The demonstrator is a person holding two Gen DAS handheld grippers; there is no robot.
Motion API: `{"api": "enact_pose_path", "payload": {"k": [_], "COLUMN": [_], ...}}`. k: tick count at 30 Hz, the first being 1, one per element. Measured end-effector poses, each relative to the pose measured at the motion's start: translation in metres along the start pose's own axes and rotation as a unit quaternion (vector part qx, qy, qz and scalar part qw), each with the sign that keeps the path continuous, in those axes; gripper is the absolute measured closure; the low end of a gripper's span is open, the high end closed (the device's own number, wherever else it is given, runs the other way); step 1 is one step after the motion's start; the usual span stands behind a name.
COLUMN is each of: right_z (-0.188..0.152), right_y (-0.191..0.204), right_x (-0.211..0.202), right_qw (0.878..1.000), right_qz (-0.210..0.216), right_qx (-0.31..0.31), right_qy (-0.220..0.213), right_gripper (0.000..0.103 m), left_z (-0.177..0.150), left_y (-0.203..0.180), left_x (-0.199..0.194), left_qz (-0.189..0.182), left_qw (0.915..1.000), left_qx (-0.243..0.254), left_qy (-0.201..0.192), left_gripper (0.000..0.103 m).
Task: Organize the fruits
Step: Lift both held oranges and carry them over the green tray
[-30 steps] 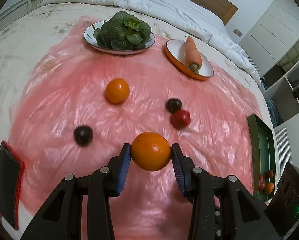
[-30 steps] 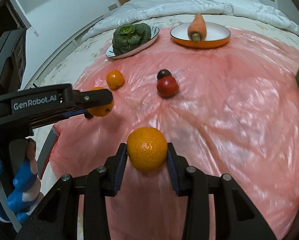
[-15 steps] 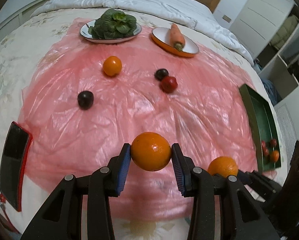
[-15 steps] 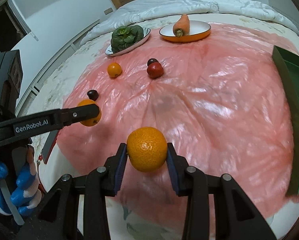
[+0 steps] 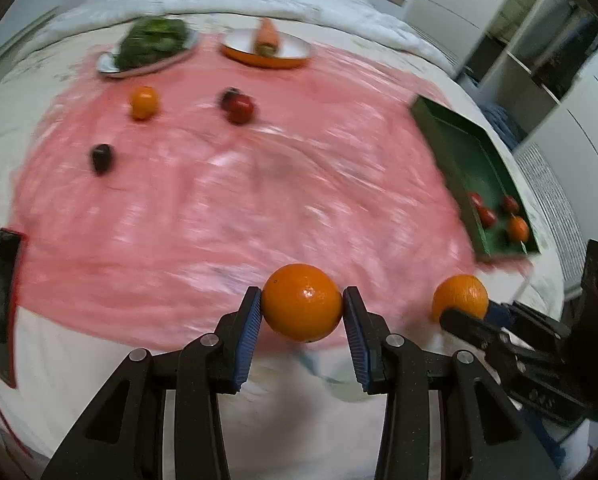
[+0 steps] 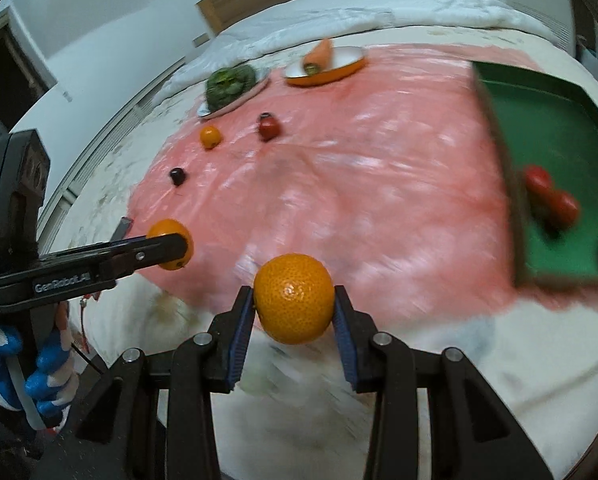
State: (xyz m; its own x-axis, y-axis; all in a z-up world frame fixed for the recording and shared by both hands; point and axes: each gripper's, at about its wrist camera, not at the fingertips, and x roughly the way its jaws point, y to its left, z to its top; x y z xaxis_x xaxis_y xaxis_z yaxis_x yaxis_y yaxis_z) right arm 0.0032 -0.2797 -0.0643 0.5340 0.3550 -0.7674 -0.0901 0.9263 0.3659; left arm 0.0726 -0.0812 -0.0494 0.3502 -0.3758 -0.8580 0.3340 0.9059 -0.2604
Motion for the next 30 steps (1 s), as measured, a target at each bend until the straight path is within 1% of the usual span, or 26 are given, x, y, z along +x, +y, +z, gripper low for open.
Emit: {"api": "enact_pose_path", "payload": {"k": [3,6,9,12,16,21,24,26,30], "right_z": [-0.013,-0.024,-0.029,-0.027,-0.007,0.034,0.059,0.074,0.098], "right_y": [-0.025,-0.057,-0.086,-0.112,-0.143,-0.181,-0.200,-0.212,-0.239], "right_x": [-0.018,-0.039,-0.062,-0.084,-0.106,-0.117,-0.113,-0.107,-0.087], "right_qw": [1.000,0.997,0.993,0.989,0.982,0.976,0.974,0.974,0.975], "right_qz": [-0.024,-0.045,-0.072,-0.095,-0.122,-0.148,-0.158,-0.162,-0.164], "right_qx": [0.017,0.049,0.074,0.092,0.100,0.094,0.087,0.084,0.090], "right_qy": [-0.011,-0.028,-0.050,-0.073,-0.105,-0.130,-0.135,-0.134,-0.121], "right_gripper": [0.000,0.000,0.000,0.000,0.000,0.000,0.000,0.000,0.000], "left_z": [-0.005,-0.004,0.001,0.013,0.040,0.078,0.101,0.110,0.127], "left_y": [-0.029,-0.057,-0.085,-0.111,-0.146,-0.185,-0.206,-0.216,-0.233], "left_x": [0.004,0.007,0.011,0.016,0.026,0.045,0.065,0.079,0.112], "left_qz": [-0.016,-0.032,-0.047,-0.059,-0.072,-0.068,-0.063,-0.055,-0.040], "left_qw": [0.9994,0.9976,0.9948,0.9919,0.9879,0.9834,0.9815,0.9804,0.9798], "left_qx": [0.029,0.059,0.088,0.111,0.136,0.168,0.181,0.189,0.195], "left_qy": [0.010,0.018,0.022,0.022,0.018,0.007,0.008,0.011,0.022], "left_gripper": [0.067,0.067,0.067,0.067,0.067,0.067,0.067,0.067,0.067]}}
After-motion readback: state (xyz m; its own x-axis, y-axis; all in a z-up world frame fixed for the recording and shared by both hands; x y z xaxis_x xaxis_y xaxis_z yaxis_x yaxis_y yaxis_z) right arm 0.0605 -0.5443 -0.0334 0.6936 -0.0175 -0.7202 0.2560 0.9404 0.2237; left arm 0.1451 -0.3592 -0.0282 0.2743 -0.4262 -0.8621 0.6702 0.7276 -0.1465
